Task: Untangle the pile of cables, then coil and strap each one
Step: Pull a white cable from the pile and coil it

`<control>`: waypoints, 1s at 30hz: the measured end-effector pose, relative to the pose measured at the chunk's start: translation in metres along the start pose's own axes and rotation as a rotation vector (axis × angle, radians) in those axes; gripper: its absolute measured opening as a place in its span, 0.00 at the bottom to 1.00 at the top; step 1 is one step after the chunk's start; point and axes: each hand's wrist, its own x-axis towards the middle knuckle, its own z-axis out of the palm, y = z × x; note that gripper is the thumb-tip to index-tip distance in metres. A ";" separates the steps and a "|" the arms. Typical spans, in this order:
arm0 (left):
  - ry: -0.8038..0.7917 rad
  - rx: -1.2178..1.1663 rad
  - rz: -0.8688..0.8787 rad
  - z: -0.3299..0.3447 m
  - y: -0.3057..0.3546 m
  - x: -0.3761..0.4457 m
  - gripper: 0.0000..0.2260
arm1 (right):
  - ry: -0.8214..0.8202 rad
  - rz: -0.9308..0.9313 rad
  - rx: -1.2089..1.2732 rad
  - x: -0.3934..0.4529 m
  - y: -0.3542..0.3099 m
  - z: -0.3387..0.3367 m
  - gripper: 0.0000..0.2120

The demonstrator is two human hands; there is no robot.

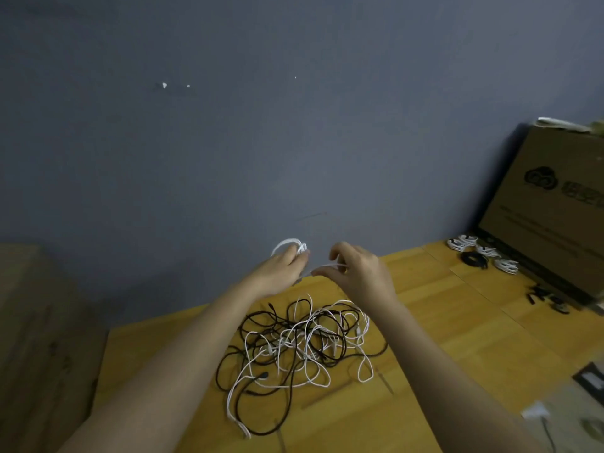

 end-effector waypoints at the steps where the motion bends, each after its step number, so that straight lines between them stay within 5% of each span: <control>1: -0.017 -0.018 0.019 0.001 0.002 -0.004 0.30 | -0.009 0.022 -0.030 0.001 0.004 0.000 0.21; 5: -0.138 -0.110 0.063 0.002 0.006 -0.014 0.32 | -0.104 0.086 0.239 0.004 0.014 0.004 0.11; 10: -0.257 -0.329 0.072 0.006 -0.003 -0.018 0.15 | -0.160 0.261 0.622 -0.003 0.021 0.011 0.01; 14: -0.282 -0.585 0.081 0.002 -0.002 -0.025 0.14 | -0.188 0.396 0.809 -0.017 0.026 0.023 0.06; 18: -0.258 -0.804 0.129 -0.003 0.002 -0.034 0.15 | -0.274 0.394 0.877 -0.028 0.025 0.038 0.15; 24: -0.183 -1.182 0.146 -0.011 0.008 -0.035 0.15 | -0.304 0.482 0.964 -0.036 0.021 0.059 0.14; 30: 0.117 -1.018 0.250 -0.009 0.020 -0.021 0.13 | -0.567 0.384 0.594 -0.046 -0.001 0.069 0.12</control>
